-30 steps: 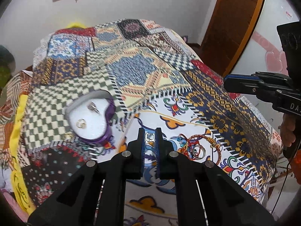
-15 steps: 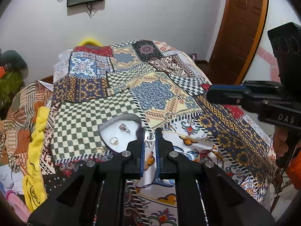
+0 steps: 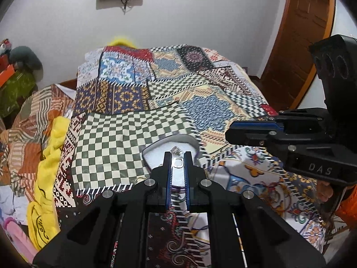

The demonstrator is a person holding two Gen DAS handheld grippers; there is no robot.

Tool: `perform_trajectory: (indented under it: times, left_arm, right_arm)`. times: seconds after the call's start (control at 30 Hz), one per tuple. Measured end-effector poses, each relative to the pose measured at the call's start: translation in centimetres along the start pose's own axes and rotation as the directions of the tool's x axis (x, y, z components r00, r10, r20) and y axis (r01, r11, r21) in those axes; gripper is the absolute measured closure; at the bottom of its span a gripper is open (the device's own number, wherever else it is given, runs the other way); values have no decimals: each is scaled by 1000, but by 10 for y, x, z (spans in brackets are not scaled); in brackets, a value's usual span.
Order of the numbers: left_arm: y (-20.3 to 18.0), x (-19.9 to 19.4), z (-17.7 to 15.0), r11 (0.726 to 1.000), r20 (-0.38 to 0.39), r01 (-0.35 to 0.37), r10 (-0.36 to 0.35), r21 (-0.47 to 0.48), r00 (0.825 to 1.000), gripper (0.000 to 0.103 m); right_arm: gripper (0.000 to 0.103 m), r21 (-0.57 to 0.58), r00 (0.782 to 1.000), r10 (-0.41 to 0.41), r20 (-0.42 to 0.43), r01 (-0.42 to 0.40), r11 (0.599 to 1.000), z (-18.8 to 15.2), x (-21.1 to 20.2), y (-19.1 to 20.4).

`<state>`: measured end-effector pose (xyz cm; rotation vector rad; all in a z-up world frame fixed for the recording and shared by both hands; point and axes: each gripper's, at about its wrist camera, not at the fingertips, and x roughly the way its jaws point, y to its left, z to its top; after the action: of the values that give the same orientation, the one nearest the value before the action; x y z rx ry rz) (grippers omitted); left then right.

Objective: Organize jewelry
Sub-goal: 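Carry both held pieces over the purple heart tin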

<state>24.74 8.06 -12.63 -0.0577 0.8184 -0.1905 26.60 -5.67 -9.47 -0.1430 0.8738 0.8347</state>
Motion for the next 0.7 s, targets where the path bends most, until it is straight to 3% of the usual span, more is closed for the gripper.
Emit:
perform_trajectory:
  times: [0.43,0.7]
  left_arm:
    - [24,55,-9,997,-89,45,-51,-65,995,95]
    - [19,71,-12,996,-125,76,-81,-44,989,95]
  right_arm:
    - [94,-26,993,-17,-113,14,1000,10,55,0]
    - [94,-5,984,-6,-177,5,1000,15,79,-4]
